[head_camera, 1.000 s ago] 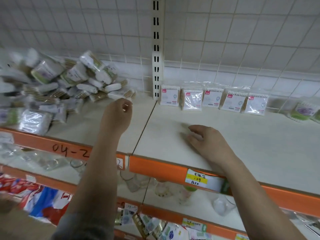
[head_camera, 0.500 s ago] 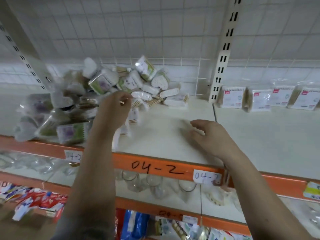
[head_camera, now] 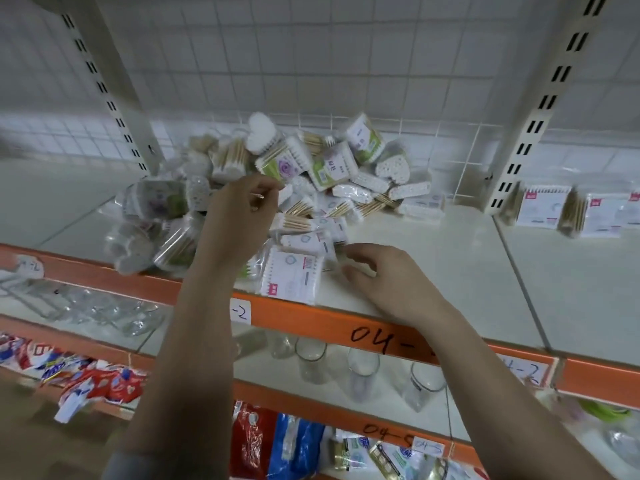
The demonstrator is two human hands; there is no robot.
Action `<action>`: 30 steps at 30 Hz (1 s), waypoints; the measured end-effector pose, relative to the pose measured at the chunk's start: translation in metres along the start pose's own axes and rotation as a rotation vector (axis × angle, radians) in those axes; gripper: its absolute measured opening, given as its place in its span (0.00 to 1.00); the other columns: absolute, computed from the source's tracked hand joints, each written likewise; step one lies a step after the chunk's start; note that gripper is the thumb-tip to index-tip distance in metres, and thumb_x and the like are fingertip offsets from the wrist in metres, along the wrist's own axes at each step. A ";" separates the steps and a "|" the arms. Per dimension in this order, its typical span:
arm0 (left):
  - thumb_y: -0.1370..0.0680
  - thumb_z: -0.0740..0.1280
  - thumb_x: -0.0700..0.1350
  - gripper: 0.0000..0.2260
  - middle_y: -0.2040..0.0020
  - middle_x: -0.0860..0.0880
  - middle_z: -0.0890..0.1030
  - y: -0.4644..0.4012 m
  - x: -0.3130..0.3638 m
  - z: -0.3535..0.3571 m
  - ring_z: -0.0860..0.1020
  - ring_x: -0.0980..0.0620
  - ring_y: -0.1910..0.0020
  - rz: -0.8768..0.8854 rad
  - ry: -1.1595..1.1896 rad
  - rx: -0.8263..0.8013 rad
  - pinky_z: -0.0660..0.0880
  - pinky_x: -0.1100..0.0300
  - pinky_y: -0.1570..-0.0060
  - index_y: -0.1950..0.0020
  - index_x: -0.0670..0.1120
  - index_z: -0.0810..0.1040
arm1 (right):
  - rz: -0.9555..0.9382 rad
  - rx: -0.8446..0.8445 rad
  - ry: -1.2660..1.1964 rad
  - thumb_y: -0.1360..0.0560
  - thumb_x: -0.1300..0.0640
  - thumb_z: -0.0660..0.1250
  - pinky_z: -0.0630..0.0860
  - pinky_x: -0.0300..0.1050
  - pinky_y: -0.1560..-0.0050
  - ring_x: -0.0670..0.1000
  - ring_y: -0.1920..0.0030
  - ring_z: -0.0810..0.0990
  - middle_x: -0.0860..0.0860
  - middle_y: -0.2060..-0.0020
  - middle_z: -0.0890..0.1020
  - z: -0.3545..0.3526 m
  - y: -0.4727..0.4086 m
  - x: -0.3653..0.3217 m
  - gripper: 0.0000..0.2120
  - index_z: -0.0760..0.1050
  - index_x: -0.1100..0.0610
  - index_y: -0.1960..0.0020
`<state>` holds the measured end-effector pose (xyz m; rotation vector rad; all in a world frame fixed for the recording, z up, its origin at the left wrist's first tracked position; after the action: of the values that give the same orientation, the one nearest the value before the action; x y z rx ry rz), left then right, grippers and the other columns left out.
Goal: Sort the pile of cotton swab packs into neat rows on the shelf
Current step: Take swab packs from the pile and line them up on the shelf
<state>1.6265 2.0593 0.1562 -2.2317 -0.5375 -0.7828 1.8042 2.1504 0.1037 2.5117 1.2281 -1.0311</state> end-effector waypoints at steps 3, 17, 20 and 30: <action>0.21 0.64 0.42 0.08 0.56 0.54 0.79 0.007 -0.003 -0.008 0.77 0.57 0.57 -0.033 -0.072 0.059 0.67 0.77 0.64 0.45 0.45 0.80 | -0.081 -0.036 -0.004 0.23 0.49 0.65 0.65 0.34 0.39 0.47 0.35 0.72 0.47 0.34 0.74 0.006 -0.009 -0.015 0.21 0.72 0.53 0.32; 0.22 0.63 0.42 0.08 0.53 0.55 0.79 0.015 -0.022 -0.020 0.74 0.61 0.61 -0.150 -0.118 0.067 0.67 0.73 0.63 0.47 0.48 0.80 | -0.150 -0.189 0.151 0.24 0.50 0.66 0.68 0.43 0.43 0.54 0.37 0.72 0.56 0.37 0.74 0.036 -0.034 -0.034 0.25 0.67 0.55 0.30; 0.22 0.63 0.42 0.08 0.54 0.55 0.78 0.014 -0.021 -0.019 0.73 0.63 0.62 -0.157 -0.124 0.056 0.65 0.75 0.65 0.46 0.48 0.80 | -0.109 -0.239 0.098 0.25 0.51 0.67 0.68 0.38 0.56 0.53 0.44 0.75 0.52 0.48 0.77 0.035 -0.036 -0.031 0.18 0.73 0.58 0.39; 0.20 0.58 0.54 0.15 0.48 0.49 0.81 0.014 -0.018 0.012 0.76 0.48 0.48 -0.280 -0.224 0.047 0.66 0.59 0.56 0.39 0.48 0.76 | 0.139 -0.066 -0.310 0.28 0.57 0.71 0.77 0.46 0.54 0.48 0.56 0.80 0.50 0.56 0.81 -0.017 -0.021 0.014 0.07 0.75 0.55 0.53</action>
<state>1.6259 2.0560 0.1313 -2.2413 -0.9833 -0.6520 1.8035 2.1802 0.1106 2.2430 0.9682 -1.2626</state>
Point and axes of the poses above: each hand's wrist, its own y-axis away from the middle knuckle, its own z-axis out of the palm, x = y × z, the point moved 2 cm from there along -y, towards the middle knuckle
